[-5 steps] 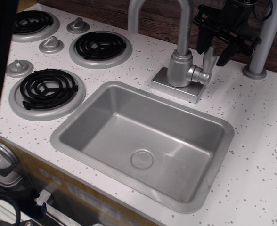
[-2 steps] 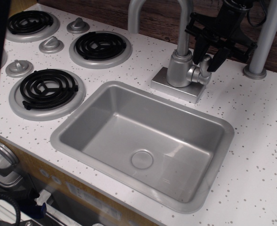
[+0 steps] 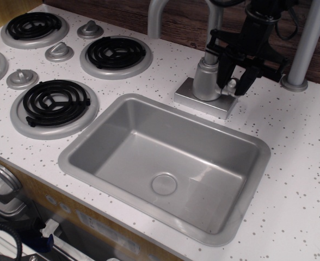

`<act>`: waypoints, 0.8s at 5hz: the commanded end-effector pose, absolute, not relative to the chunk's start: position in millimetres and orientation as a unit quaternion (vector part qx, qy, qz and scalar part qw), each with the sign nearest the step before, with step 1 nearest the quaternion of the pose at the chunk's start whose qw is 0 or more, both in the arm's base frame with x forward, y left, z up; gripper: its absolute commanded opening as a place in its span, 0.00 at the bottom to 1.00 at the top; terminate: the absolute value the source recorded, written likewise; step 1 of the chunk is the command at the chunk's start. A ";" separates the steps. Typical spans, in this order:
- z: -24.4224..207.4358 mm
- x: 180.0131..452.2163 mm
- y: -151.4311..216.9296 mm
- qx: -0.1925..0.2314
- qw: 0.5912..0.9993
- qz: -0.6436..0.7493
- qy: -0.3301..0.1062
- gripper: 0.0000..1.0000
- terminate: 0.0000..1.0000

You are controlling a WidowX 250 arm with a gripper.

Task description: Lever vertical to front

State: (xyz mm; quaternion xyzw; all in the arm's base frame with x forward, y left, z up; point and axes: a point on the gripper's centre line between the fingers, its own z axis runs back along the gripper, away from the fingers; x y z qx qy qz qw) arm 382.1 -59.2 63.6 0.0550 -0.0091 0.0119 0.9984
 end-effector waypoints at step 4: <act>72.2 388.1 -53.8 0.040 0.998 0.026 -0.037 1.00 0.00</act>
